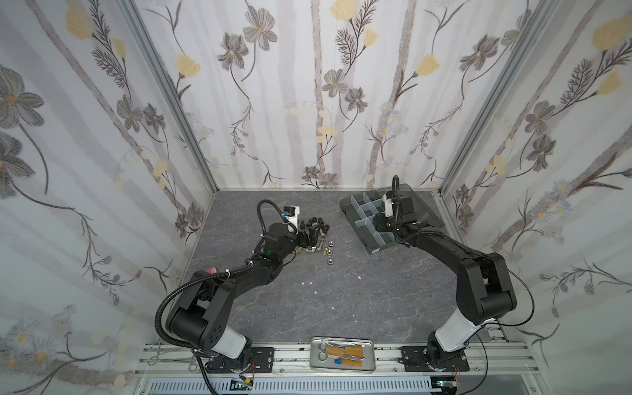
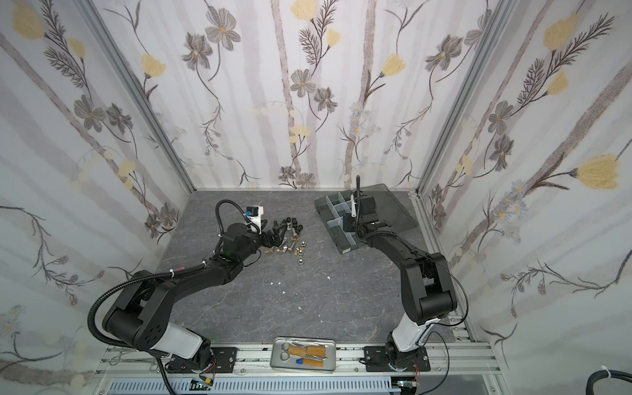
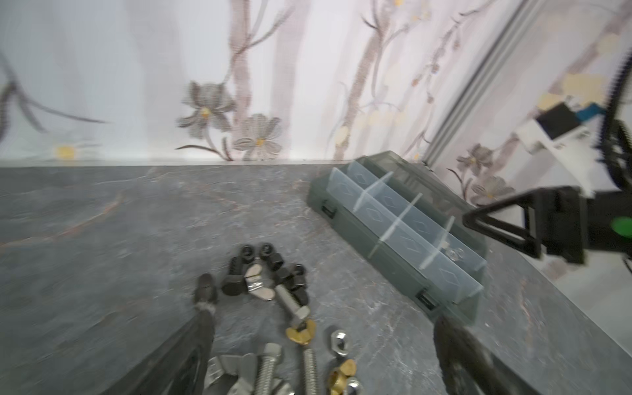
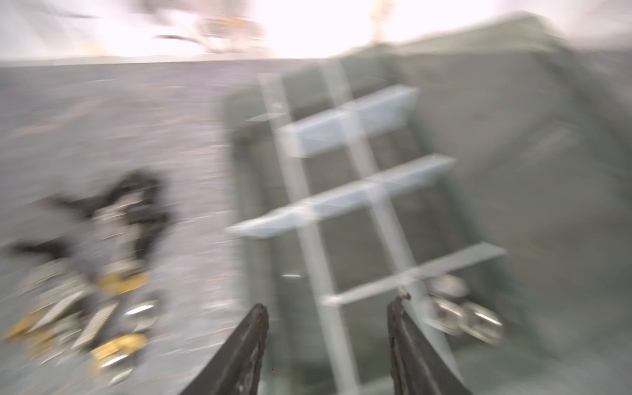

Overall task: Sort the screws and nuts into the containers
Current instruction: 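Return the right gripper to the pile and grasp a silver hex nut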

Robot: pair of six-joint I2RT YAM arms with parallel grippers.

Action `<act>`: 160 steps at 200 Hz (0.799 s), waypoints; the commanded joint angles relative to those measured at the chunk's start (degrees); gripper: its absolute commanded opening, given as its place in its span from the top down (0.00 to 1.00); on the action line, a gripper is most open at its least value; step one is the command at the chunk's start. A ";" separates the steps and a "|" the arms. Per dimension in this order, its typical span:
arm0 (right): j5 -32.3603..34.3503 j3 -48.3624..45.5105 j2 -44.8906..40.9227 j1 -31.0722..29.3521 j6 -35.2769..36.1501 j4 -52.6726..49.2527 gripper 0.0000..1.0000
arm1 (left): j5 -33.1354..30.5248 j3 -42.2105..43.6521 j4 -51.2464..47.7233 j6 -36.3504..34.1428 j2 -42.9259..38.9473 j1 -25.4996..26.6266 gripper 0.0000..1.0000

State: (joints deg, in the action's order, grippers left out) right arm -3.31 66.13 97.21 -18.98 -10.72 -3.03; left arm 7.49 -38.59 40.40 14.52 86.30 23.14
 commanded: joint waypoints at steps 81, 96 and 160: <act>-4.25 16.80 21.87 -14.52 1.54 -5.38 0.48 | -6.76 3.26 -1.93 6.29 -2.16 -2.92 0.00; -3.33 18.29 23.71 -14.86 2.00 -7.49 0.49 | -6.36 3.15 -1.64 6.65 -1.68 -2.92 0.00; -2.65 20.09 27.79 -16.03 3.60 -10.43 0.51 | -4.51 1.55 -1.03 7.18 0.51 -2.92 0.00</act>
State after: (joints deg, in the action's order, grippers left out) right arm -6.90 85.41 123.74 -34.59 -8.45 -11.35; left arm 1.78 -36.12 37.52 20.53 85.89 20.25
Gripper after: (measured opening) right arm 0.500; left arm 0.997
